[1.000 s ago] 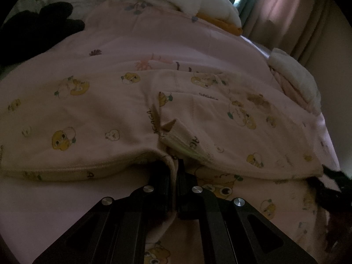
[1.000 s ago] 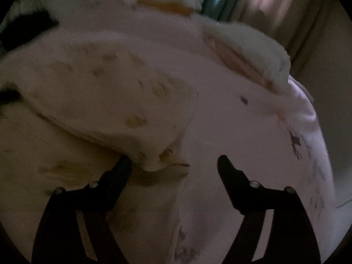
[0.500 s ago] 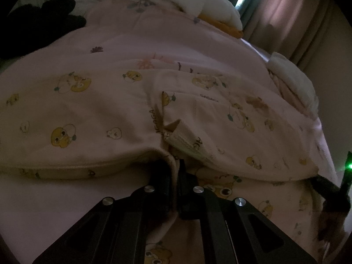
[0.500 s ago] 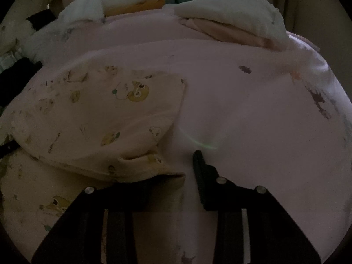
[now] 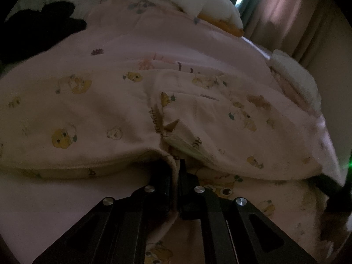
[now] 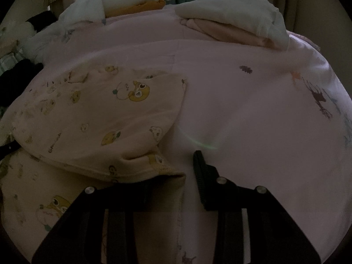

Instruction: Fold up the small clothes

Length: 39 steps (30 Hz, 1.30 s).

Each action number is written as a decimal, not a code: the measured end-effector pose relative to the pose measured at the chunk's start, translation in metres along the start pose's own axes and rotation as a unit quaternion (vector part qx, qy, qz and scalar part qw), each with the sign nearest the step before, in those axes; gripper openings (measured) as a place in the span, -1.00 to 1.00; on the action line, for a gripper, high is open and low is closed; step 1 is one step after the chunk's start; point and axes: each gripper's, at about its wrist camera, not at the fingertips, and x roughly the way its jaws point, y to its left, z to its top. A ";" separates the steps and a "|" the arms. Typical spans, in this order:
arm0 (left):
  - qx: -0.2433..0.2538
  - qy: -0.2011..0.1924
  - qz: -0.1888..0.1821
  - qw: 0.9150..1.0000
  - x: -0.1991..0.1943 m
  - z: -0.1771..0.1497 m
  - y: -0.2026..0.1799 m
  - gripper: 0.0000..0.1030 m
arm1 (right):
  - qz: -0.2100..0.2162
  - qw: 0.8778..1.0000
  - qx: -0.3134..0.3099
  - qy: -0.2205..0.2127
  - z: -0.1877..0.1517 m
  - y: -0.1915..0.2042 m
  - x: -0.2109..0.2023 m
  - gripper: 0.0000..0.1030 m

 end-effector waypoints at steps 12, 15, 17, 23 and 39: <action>0.069 -0.006 0.094 0.993 0.003 0.000 -0.027 -0.82 | -0.045 0.998 -0.033 -0.002 -0.001 0.015 -0.001 -0.30; 0.117 -0.011 0.165 0.979 0.009 -0.005 -0.046 -0.63 | -0.047 0.998 -0.032 -0.001 -0.002 0.015 -0.001 -0.29; 0.127 -0.012 0.184 0.975 0.011 -0.005 -0.049 -0.60 | -0.037 0.999 -0.023 -0.001 -0.002 0.011 -0.001 -0.28; 0.055 -0.009 0.099 0.994 0.006 0.005 -0.016 -0.60 | -0.024 1.000 -0.010 0.000 -0.001 0.006 0.000 -0.28; -0.080 -0.019 -0.025 0.996 -0.031 0.003 0.057 -0.34 | -0.045 0.999 -0.015 0.000 -0.002 0.008 0.000 -0.16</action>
